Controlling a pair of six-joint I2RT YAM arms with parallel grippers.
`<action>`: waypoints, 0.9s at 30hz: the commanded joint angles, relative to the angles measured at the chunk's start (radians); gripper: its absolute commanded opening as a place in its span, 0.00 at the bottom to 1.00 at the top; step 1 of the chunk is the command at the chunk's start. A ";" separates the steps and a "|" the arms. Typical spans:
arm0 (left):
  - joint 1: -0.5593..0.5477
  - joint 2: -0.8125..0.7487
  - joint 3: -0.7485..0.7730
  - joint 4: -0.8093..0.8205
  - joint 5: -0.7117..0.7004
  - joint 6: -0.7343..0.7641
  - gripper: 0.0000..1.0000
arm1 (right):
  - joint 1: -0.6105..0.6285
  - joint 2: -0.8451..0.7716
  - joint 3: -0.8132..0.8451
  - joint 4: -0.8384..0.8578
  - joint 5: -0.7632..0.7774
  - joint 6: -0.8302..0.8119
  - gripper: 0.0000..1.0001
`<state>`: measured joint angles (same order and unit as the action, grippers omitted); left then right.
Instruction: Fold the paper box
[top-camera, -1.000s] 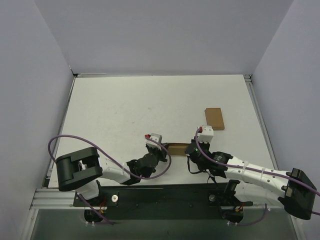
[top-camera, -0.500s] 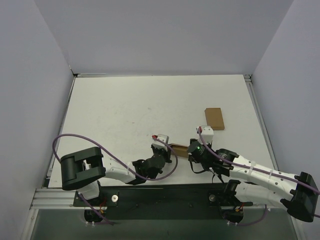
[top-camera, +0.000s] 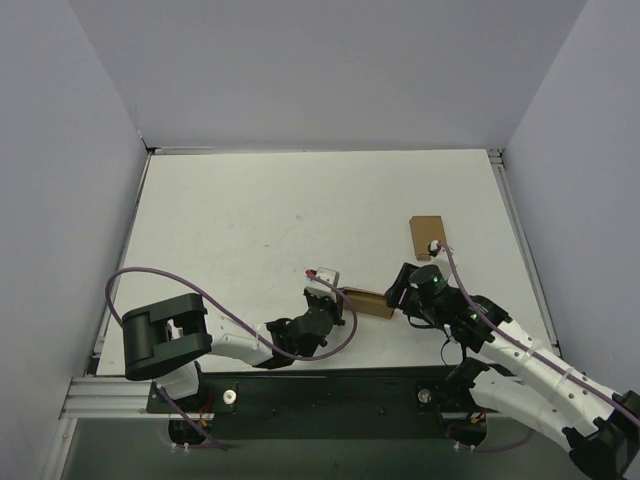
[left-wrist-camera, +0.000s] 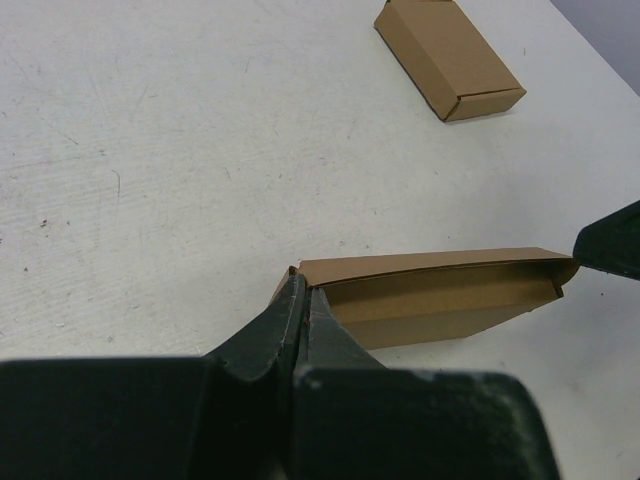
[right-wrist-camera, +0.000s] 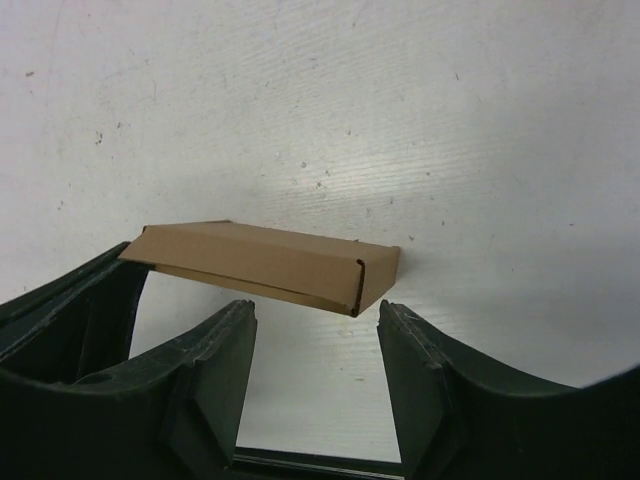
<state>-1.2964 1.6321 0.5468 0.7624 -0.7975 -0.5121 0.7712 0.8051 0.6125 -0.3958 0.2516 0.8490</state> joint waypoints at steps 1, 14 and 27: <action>-0.020 0.114 -0.087 -0.462 0.139 0.004 0.00 | -0.096 -0.050 -0.082 0.064 -0.175 0.067 0.53; -0.021 0.117 -0.085 -0.460 0.142 0.009 0.00 | -0.188 -0.112 -0.155 0.121 -0.244 0.099 0.48; -0.020 0.121 -0.082 -0.462 0.144 0.012 0.00 | -0.236 -0.118 -0.171 0.143 -0.279 0.113 0.48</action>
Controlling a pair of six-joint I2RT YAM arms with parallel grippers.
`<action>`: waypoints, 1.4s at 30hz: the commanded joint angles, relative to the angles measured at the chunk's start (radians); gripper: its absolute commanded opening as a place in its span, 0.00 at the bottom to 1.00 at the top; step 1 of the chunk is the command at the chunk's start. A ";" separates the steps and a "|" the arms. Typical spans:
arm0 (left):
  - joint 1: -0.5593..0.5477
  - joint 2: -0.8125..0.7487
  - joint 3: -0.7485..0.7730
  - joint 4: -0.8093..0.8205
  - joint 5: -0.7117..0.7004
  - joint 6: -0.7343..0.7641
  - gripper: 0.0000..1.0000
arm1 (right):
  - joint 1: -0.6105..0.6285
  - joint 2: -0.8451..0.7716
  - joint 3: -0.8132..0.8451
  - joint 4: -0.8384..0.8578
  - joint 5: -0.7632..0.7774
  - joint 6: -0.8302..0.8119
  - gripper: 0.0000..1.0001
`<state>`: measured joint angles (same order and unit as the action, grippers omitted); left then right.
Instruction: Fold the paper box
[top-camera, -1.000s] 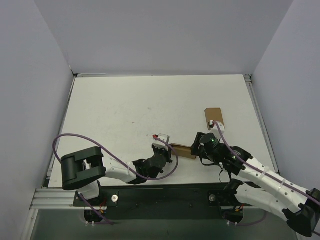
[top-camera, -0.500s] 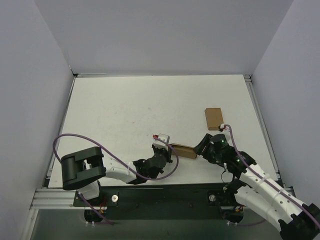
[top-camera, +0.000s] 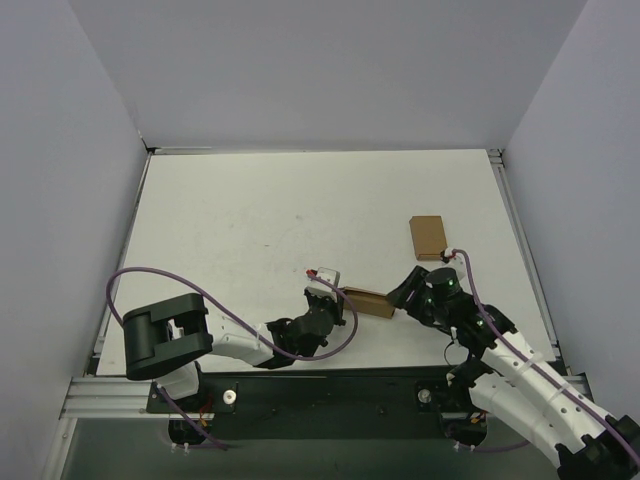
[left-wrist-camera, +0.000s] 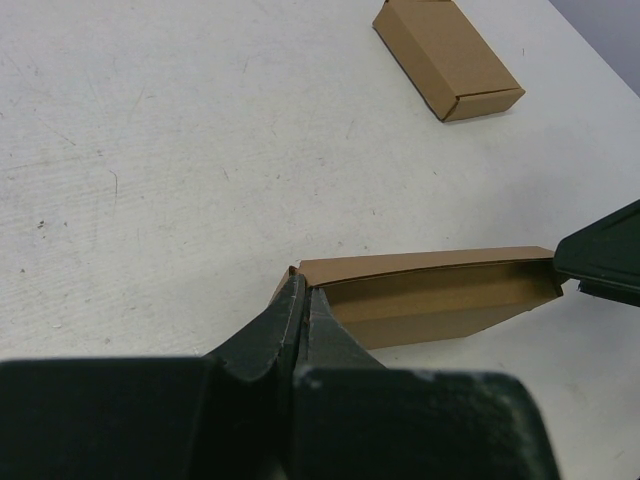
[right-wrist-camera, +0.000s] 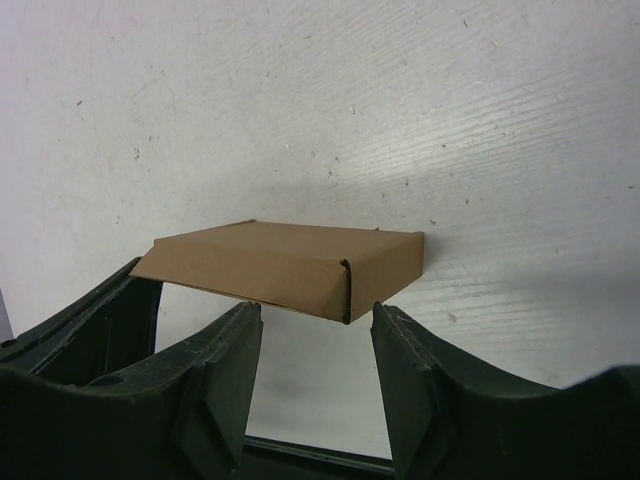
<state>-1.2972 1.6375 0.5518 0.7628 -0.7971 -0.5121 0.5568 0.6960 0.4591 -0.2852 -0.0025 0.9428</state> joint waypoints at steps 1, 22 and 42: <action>-0.019 0.116 -0.085 -0.461 0.145 0.012 0.00 | -0.023 -0.012 -0.017 0.038 -0.030 0.025 0.48; -0.034 0.113 -0.084 -0.464 0.130 0.015 0.00 | -0.040 0.022 -0.106 0.038 -0.001 0.013 0.40; -0.053 0.105 -0.081 -0.464 0.118 0.030 0.00 | -0.072 0.074 -0.177 0.052 -0.016 0.022 0.25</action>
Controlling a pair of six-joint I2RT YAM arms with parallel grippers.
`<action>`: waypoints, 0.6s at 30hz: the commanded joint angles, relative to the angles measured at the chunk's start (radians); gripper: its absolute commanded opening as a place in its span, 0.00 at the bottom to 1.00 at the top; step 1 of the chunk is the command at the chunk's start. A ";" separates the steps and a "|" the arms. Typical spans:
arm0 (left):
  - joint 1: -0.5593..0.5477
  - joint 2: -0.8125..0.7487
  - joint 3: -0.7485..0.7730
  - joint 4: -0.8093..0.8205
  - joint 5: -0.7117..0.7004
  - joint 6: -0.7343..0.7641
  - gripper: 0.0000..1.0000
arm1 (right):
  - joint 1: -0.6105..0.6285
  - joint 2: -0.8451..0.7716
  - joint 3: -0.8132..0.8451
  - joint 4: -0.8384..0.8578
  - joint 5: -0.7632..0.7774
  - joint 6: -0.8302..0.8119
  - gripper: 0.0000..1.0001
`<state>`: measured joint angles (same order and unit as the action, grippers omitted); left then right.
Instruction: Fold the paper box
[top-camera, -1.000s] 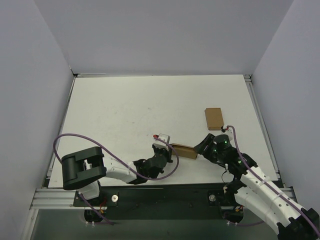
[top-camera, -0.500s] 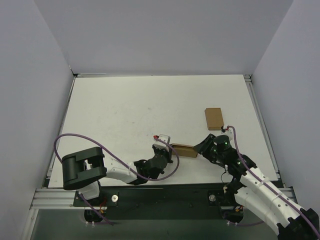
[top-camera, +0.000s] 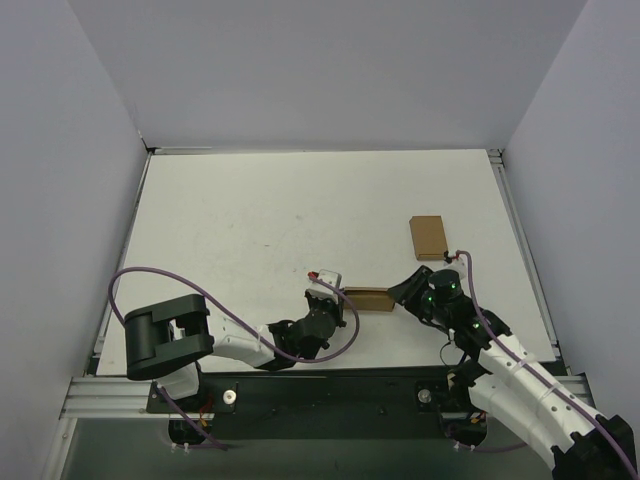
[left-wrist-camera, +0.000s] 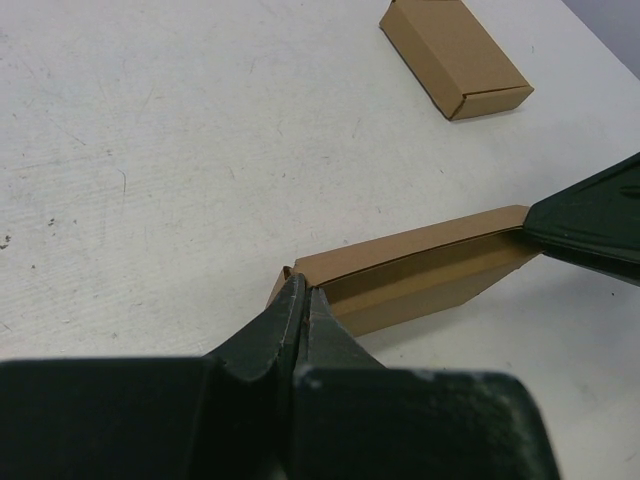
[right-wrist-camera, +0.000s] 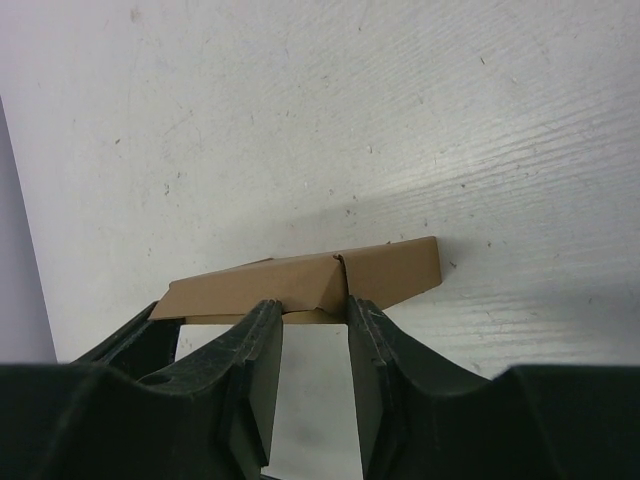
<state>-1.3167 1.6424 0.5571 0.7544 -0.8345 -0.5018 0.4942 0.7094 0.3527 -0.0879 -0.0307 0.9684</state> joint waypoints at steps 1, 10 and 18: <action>-0.035 0.100 -0.088 -0.455 0.155 0.019 0.00 | -0.009 0.058 -0.070 -0.145 0.009 -0.007 0.25; -0.033 0.108 -0.074 -0.486 0.147 0.002 0.00 | -0.031 -0.007 0.031 -0.174 -0.037 -0.008 0.51; -0.035 0.108 -0.072 -0.489 0.146 0.002 0.00 | -0.085 -0.024 0.097 -0.177 -0.090 0.003 0.60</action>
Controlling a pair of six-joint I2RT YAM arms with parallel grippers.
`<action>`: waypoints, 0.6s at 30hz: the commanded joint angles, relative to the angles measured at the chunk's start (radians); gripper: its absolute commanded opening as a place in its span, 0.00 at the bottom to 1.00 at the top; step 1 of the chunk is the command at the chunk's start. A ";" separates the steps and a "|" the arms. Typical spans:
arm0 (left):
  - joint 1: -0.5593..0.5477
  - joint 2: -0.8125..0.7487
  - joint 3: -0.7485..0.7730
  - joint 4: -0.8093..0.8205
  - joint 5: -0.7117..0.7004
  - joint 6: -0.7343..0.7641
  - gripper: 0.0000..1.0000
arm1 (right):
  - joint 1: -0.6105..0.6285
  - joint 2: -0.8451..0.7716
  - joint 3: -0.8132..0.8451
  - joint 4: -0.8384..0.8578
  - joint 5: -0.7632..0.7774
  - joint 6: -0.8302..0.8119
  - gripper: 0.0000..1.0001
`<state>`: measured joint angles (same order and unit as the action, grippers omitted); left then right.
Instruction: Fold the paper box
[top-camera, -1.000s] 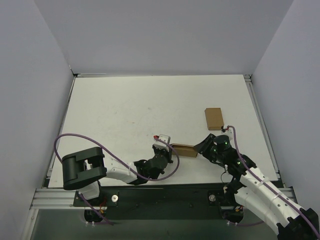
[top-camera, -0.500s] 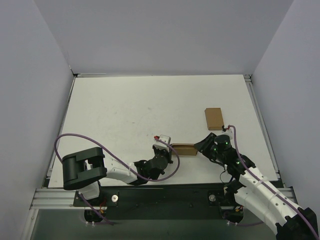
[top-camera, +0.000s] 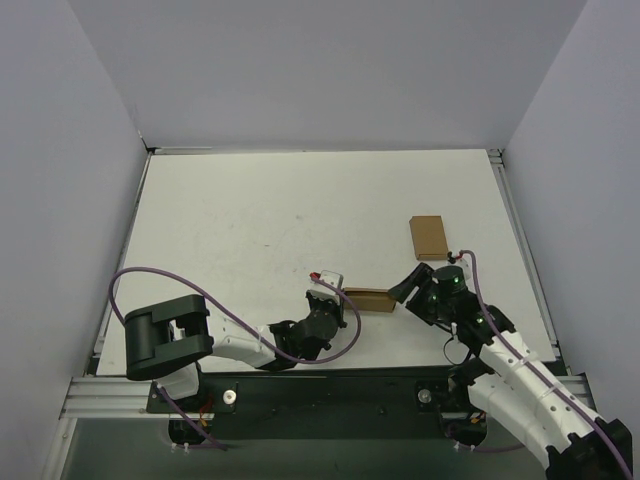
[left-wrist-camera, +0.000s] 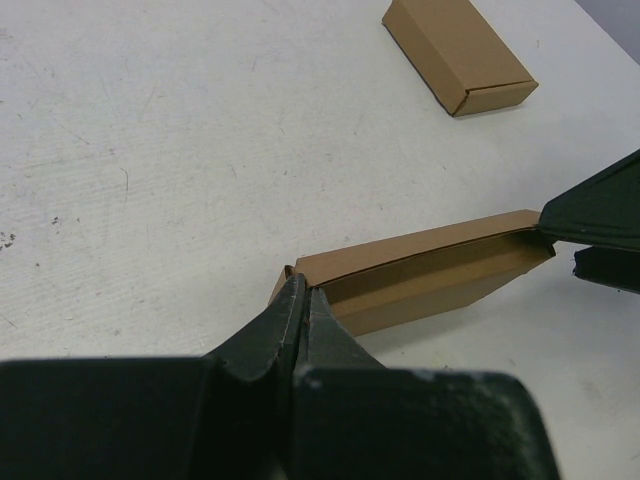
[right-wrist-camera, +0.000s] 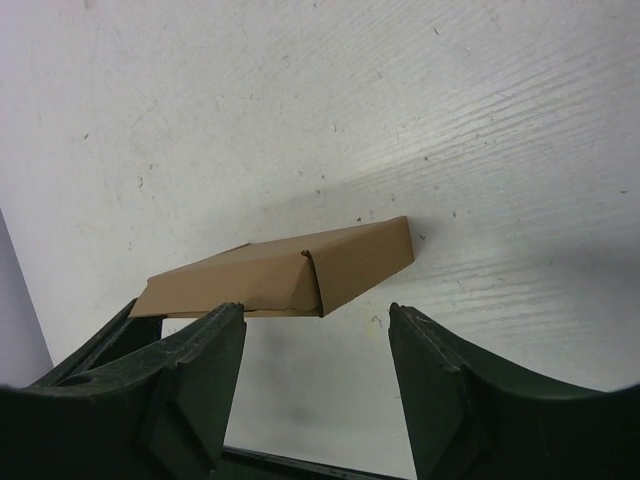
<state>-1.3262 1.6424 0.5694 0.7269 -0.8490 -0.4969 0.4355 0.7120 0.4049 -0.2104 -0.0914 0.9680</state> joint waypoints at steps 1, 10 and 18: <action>-0.024 0.109 -0.085 -0.460 0.160 -0.002 0.00 | -0.035 -0.032 0.041 -0.058 -0.037 0.006 0.60; -0.024 0.114 -0.080 -0.462 0.163 -0.002 0.00 | -0.124 -0.054 -0.001 -0.037 -0.094 0.008 0.58; -0.025 0.117 -0.075 -0.465 0.165 0.000 0.00 | -0.129 -0.042 -0.037 -0.015 -0.117 0.011 0.51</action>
<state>-1.3270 1.6440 0.5762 0.7158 -0.8532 -0.4969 0.3134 0.6662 0.3843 -0.2306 -0.1764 0.9699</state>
